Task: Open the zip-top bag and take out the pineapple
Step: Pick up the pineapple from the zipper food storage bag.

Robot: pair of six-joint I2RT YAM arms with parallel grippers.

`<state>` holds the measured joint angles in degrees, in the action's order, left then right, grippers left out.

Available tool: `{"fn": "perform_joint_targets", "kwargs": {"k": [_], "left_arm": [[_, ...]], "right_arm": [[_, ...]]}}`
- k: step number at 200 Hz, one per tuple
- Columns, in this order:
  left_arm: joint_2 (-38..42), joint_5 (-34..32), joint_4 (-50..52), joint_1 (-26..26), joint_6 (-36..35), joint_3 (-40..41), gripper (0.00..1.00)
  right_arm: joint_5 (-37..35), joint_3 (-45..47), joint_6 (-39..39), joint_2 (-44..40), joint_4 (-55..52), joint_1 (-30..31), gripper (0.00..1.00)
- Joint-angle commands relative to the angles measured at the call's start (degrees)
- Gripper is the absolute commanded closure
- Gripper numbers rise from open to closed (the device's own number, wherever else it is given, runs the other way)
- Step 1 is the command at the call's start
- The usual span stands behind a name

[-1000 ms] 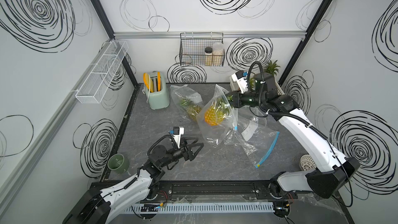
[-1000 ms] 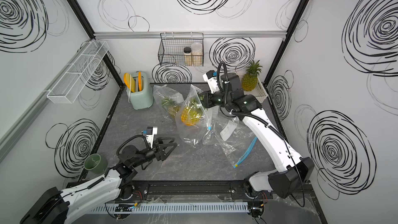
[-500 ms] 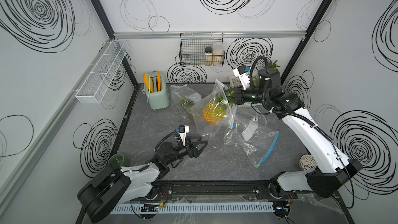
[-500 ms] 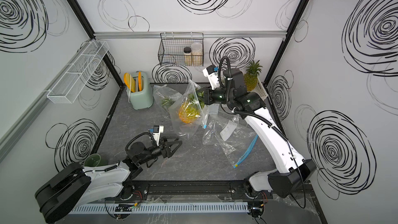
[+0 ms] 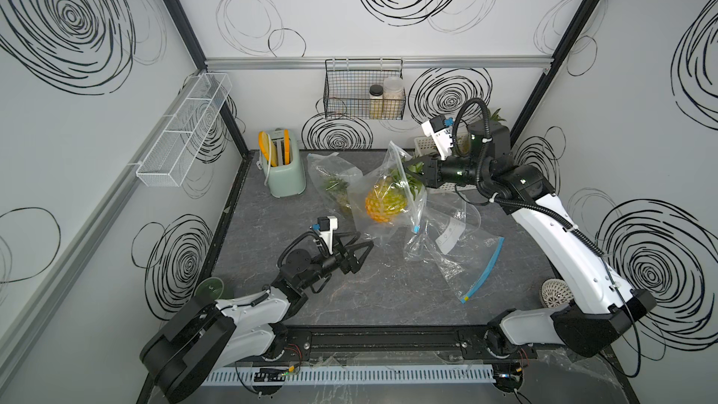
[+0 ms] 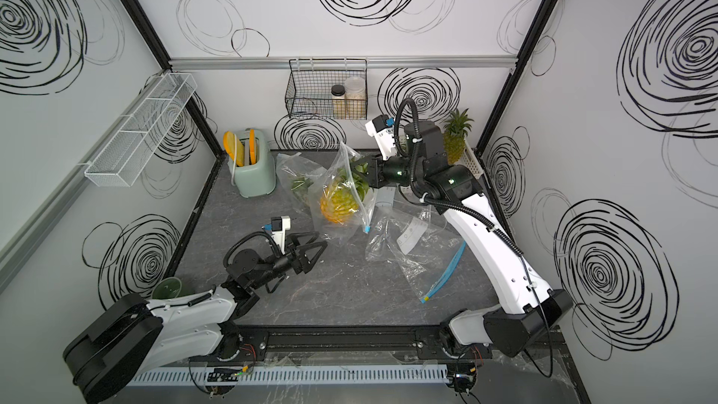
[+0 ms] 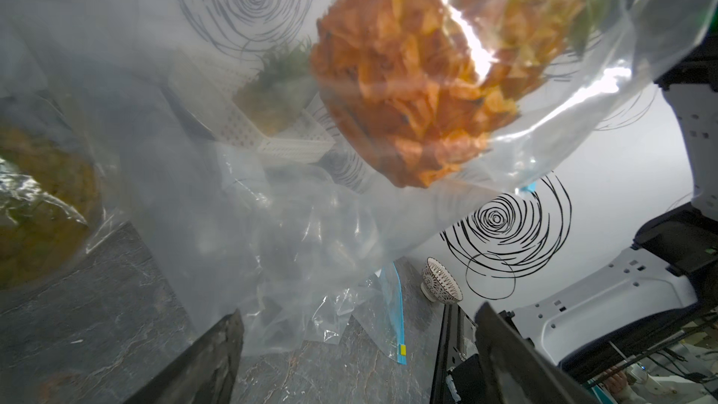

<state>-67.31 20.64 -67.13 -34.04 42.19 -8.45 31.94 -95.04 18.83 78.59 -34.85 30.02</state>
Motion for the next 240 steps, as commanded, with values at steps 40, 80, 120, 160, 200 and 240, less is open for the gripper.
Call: {"fn": "perform_joint_targets", "kwargs": {"k": [40,80,120,160,200,240], "left_arm": [[-9.55,4.52,-10.84,3.52,1.36,-5.00,0.02],[-10.92,5.44,-10.31,4.40,0.57,-6.91,0.02],[-13.01,7.13,-13.02,4.68,1.30,-7.46,0.01],[-15.80,7.39,-16.51,6.11,2.31,-6.43,0.01],[-17.27,9.32,-19.17,7.27,3.11,-7.25,0.01],[-20.85,12.35,-29.09,6.78,6.73,-8.94,0.03]], "right_arm": [[1.31,-4.12,0.74,-1.85,1.48,1.31,1.00],[1.18,-4.42,0.78,-2.10,1.34,1.58,1.00],[1.37,-4.84,0.77,-1.95,1.28,1.57,1.00],[1.46,-6.63,0.71,-1.60,0.63,1.64,1.00],[1.52,-7.39,0.66,-1.29,0.17,1.75,1.00],[1.29,-7.09,1.00,-1.20,0.39,1.97,1.00]]}}
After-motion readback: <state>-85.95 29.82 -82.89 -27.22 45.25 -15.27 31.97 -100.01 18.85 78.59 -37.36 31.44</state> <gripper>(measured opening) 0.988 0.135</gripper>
